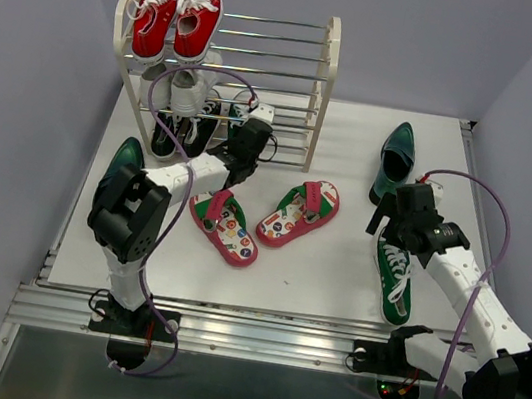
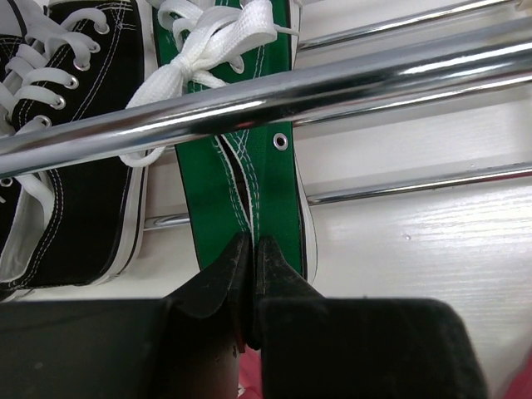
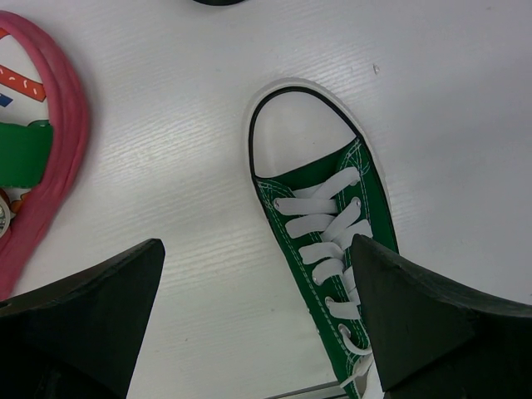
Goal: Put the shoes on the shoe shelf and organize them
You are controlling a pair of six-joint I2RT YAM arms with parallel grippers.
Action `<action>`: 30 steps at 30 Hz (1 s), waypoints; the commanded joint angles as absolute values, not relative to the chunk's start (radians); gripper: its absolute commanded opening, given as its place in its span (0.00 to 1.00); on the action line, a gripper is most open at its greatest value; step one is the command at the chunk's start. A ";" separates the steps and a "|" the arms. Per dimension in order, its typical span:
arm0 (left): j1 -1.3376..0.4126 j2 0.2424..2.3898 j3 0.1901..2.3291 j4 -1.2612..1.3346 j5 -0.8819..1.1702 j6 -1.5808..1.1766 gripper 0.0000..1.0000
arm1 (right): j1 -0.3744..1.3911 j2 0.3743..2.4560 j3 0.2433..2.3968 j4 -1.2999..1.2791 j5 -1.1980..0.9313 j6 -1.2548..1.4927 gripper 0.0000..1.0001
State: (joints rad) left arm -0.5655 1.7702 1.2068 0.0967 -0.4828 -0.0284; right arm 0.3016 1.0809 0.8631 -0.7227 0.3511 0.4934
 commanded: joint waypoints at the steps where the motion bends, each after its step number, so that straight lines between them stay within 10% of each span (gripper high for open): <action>1: -0.560 1.759 1.249 0.239 -0.534 -0.020 0.00 | 0.304 1.068 0.905 -0.673 0.371 0.485 1.00; 12: -0.545 1.781 1.226 0.284 -0.508 -0.011 0.00 | 0.304 1.046 0.899 -0.673 0.359 0.497 1.00; 19: -0.543 1.782 1.232 0.261 -0.526 -0.031 0.42 | 0.304 1.026 0.894 -0.673 0.351 0.505 1.00; 30: -0.541 1.684 1.198 0.226 -0.496 -0.098 0.70 | 0.304 1.009 0.911 -0.718 0.324 0.532 1.00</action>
State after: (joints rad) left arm -0.5476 1.8023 1.2045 0.2050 -0.4953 -0.0666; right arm 0.3016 1.0409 0.8631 -0.7181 0.3233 0.5102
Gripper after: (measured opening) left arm 0.654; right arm 0.995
